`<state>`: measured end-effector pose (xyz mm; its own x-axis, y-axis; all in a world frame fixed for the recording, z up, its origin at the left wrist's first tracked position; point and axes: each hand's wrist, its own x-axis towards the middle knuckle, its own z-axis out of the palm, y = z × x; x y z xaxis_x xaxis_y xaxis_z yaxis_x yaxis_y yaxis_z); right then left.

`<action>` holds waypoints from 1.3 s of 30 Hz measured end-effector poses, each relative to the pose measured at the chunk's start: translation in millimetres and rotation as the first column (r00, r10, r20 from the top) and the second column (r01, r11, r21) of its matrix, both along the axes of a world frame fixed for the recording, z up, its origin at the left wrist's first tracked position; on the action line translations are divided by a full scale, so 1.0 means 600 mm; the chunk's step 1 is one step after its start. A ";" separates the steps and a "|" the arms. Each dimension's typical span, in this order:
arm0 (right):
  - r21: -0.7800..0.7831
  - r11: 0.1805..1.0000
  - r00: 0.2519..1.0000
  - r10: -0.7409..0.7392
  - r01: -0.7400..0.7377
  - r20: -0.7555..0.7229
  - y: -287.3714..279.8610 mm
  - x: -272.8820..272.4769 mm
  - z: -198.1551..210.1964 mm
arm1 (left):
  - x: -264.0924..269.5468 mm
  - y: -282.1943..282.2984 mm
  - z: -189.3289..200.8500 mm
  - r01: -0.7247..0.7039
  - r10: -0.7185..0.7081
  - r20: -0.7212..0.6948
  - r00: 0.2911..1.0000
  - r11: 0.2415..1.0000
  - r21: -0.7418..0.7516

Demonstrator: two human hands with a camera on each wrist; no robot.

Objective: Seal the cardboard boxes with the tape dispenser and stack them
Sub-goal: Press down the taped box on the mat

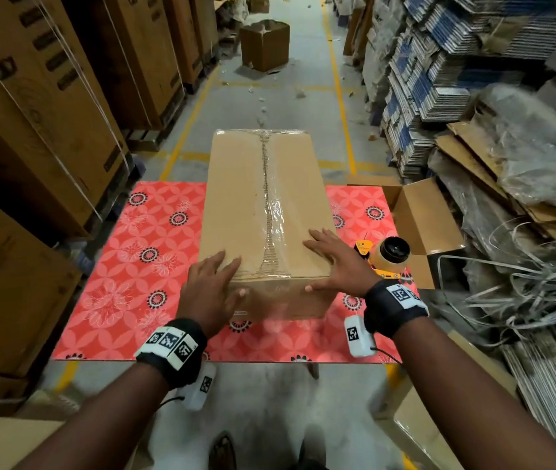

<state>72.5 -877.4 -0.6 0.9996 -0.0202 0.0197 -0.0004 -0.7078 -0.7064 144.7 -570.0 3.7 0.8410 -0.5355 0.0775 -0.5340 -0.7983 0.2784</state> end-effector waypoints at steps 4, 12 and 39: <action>0.160 0.983 0.995 -0.095 0.088 0.032 -0.012 -0.021 -0.009 | -0.012 -0.026 0.015 -0.044 0.045 -0.017 0.999 0.997 0.059; 0.185 0.759 0.776 -0.629 0.625 -0.045 -0.097 -0.077 -0.091 | 0.003 -0.053 0.006 -0.031 0.036 -0.029 0.999 0.986 0.161; 0.052 0.576 0.528 -0.706 0.816 -0.473 -0.196 -0.086 -0.239 | 0.001 -0.068 -0.001 -0.095 0.104 -0.037 0.994 0.975 0.202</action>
